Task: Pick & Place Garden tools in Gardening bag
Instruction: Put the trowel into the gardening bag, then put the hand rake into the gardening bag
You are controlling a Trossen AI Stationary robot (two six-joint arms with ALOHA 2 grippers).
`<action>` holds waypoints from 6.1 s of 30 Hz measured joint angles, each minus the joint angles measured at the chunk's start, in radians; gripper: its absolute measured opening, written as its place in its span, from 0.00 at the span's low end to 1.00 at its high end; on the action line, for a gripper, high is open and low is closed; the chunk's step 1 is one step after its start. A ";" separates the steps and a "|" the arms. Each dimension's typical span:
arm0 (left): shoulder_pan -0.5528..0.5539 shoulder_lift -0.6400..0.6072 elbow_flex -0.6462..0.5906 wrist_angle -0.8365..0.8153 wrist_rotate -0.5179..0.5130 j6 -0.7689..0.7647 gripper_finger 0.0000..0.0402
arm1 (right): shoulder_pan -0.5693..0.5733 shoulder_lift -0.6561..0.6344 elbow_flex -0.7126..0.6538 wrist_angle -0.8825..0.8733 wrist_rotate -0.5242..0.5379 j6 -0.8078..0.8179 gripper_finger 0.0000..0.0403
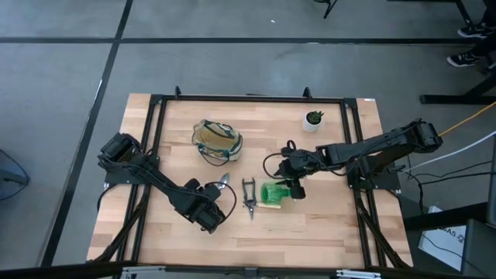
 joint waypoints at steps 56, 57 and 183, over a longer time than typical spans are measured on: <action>-0.108 0.076 0.223 -0.431 -0.095 0.070 0.16 | 0.000 0.000 0.000 -0.001 -0.008 -0.006 0.39; -0.112 0.076 0.257 -0.477 -0.111 0.069 0.16 | 0.000 0.000 0.000 -0.001 -0.008 -0.006 0.39; 0.526 -0.283 0.227 -0.739 -0.243 1.140 0.29 | 0.000 0.000 -0.001 -0.002 -0.006 -0.006 0.39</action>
